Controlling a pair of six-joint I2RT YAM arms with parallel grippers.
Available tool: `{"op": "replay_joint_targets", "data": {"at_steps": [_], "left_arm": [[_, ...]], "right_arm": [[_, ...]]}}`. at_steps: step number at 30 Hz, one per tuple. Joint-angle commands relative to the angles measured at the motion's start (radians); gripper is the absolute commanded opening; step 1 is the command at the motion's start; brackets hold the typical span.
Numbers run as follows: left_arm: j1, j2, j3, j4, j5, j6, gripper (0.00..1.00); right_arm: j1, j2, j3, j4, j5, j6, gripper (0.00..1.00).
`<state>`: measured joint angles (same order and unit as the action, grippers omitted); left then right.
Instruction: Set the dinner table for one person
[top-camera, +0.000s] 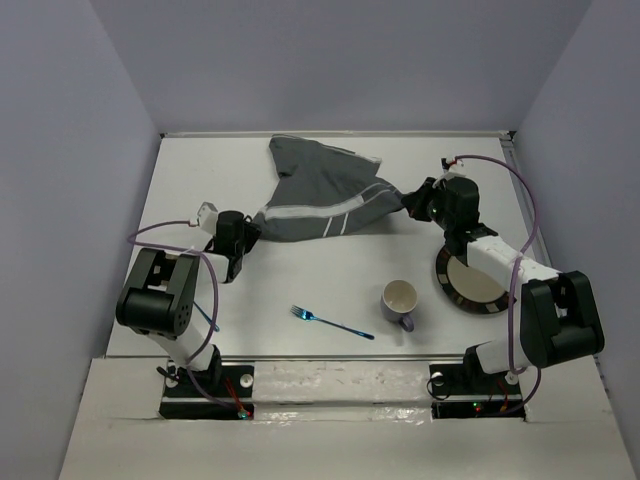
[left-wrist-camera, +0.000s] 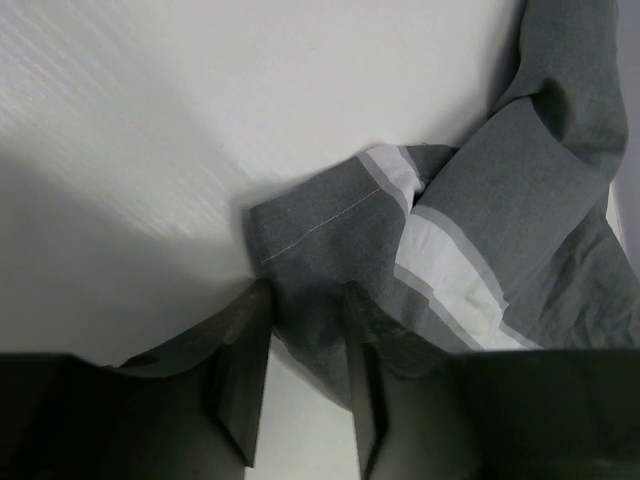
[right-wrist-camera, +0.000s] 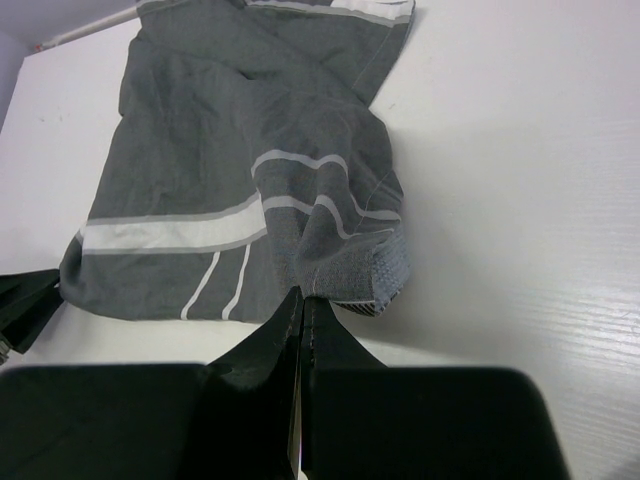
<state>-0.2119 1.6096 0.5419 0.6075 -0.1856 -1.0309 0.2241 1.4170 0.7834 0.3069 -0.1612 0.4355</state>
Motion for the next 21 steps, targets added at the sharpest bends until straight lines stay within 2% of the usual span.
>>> {"op": "replay_joint_targets", "data": {"at_steps": [1,3,4,6,9,13,17,21], "left_arm": [[0.002,0.015,0.050,0.028,-0.011,0.002,0.36],[0.003,0.027,0.065,0.026,-0.011,0.003,0.27],[0.003,0.032,0.069,0.026,-0.009,0.002,0.14],[0.003,0.036,0.075,0.028,-0.006,0.003,0.00],[0.003,0.015,0.076,0.037,0.003,0.023,0.00],[0.002,-0.115,0.095,0.047,0.002,0.092,0.00],[-0.027,-0.369,0.168,0.019,-0.064,0.221,0.00],[-0.101,-0.540,0.279,-0.073,-0.168,0.350,0.00]], "right_arm": [[0.008,-0.023,0.002,0.031,0.009,-0.001,0.00],[0.008,-0.029,-0.001,0.031,0.011,-0.003,0.00],[0.008,-0.030,-0.001,0.031,0.014,-0.003,0.00],[0.008,-0.036,-0.003,0.029,0.015,-0.007,0.00],[0.008,-0.044,0.000,0.024,0.018,-0.007,0.00],[0.008,-0.072,0.025,0.002,0.034,-0.012,0.00],[0.008,-0.116,0.092,-0.054,0.048,-0.023,0.00],[0.008,-0.180,0.198,-0.118,0.075,-0.044,0.00]]}}
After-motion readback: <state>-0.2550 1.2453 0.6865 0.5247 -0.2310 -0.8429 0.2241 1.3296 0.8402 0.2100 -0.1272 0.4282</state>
